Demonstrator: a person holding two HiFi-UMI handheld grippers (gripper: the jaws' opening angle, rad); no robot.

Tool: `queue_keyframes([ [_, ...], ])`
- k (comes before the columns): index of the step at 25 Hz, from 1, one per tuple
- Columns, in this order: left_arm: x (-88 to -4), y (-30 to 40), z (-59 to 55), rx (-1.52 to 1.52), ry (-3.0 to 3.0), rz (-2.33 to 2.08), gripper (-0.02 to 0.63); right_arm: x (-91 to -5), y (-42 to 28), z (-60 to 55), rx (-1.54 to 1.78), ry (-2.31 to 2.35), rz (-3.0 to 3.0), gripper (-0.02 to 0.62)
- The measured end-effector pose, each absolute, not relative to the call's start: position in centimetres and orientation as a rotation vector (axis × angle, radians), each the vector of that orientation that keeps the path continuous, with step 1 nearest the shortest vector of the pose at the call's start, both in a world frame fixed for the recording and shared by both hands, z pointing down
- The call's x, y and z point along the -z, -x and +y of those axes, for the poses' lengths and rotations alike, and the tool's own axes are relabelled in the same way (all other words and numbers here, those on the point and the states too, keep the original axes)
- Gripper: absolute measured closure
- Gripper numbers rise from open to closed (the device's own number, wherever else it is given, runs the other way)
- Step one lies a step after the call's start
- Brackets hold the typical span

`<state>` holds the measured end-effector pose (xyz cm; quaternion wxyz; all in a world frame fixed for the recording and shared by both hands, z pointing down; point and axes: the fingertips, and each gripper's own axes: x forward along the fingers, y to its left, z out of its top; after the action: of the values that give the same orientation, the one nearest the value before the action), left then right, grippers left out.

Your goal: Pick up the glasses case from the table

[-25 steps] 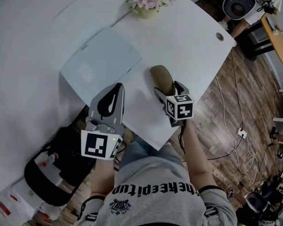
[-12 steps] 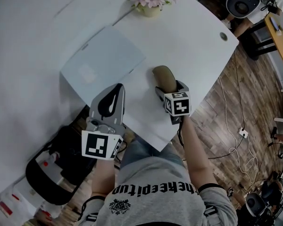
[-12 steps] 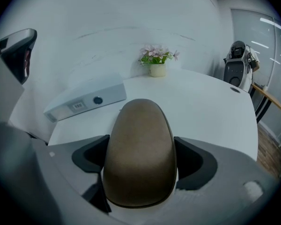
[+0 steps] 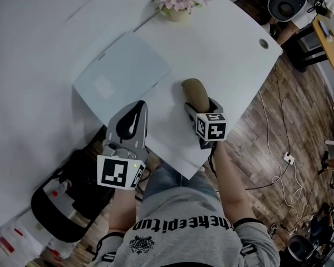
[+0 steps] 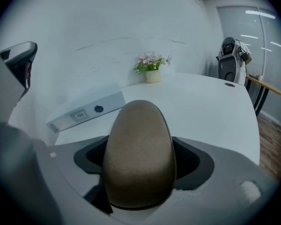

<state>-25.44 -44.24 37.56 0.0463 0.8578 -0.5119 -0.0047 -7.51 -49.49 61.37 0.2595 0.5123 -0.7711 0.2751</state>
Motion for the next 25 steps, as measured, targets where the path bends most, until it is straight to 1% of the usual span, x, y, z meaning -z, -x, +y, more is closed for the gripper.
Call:
queue_keyframes([
  [5, -37.2, 24.7, -43.8, 0.021, -2.631, -1.559, 0.588, -58.2, 7.4, -49.0, -0.744, -1.453, -2.187, 0.209],
  [12, -36.3, 22.6, -42.0, 0.039, -2.663, -1.545, 0.588, -52.7, 6.6, -47.0, -0.609, -1.502, -2.334, 0.206],
  [18, -35.1, 21.0, -40.1, 0.066, -2.693, -1.535, 0.588, -48.6, 5.5, -45.0, -0.656, -1.563, -2.457, 0.204],
  [25, -33.8, 19.4, -38.4, 0.088, -2.715, -1.537, 0.588, -44.4, 3.9, -43.2, -0.571, -1.620, -2.524, 0.204],
])
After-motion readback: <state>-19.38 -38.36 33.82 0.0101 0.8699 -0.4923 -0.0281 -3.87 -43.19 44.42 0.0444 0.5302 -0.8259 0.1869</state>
